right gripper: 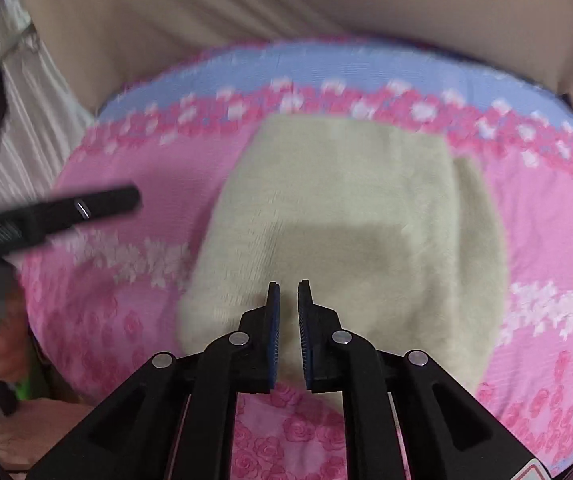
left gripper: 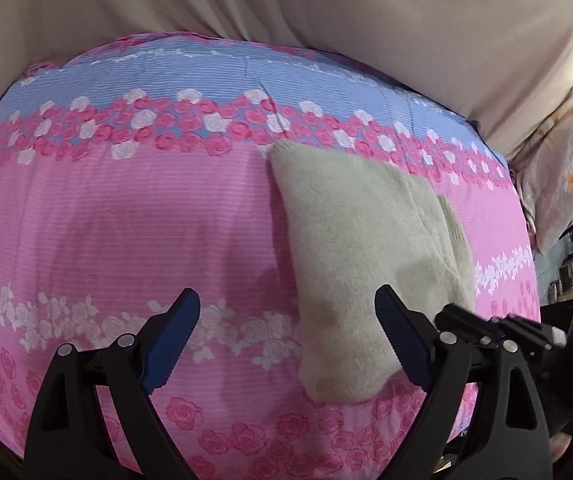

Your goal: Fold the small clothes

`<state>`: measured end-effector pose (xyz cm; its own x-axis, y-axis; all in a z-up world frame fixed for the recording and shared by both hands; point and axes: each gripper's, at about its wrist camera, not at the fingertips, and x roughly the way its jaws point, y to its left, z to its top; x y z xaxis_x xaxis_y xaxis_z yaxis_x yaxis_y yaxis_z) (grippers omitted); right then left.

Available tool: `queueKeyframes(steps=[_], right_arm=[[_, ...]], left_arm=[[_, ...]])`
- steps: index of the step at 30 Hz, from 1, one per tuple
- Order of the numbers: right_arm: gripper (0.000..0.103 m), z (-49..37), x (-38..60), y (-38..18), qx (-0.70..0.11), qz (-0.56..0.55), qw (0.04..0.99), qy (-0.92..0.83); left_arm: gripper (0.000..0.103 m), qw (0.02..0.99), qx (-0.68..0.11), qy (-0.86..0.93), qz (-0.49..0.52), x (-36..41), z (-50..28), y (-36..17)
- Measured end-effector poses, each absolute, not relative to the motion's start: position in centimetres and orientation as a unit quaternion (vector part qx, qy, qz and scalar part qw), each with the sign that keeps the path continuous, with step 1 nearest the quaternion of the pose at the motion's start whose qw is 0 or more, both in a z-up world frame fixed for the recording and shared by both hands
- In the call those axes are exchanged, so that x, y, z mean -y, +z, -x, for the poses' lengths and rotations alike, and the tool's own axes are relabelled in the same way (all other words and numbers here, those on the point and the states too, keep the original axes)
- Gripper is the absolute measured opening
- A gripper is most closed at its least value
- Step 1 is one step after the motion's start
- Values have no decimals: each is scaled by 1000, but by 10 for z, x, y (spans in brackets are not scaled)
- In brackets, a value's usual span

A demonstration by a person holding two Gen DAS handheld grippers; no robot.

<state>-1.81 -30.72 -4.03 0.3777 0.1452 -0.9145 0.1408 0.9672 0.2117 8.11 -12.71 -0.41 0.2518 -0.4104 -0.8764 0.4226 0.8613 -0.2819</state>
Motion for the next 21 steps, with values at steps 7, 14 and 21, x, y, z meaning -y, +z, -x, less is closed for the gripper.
queueKeyframes(steps=[7, 14, 21], right_arm=[[7, 33, 325, -50, -553, -210, 806, -4], [43, 29, 400, -27, -532, -208, 814, -107], [15, 15, 406, -68, -570, -194, 795, -80]], left_arm=[[87, 790, -552, -266, -7, 130, -78, -1], [88, 778, -551, -300, -41, 180, -61, -6], [88, 776, -548, -305, -71, 221, -41, -12]])
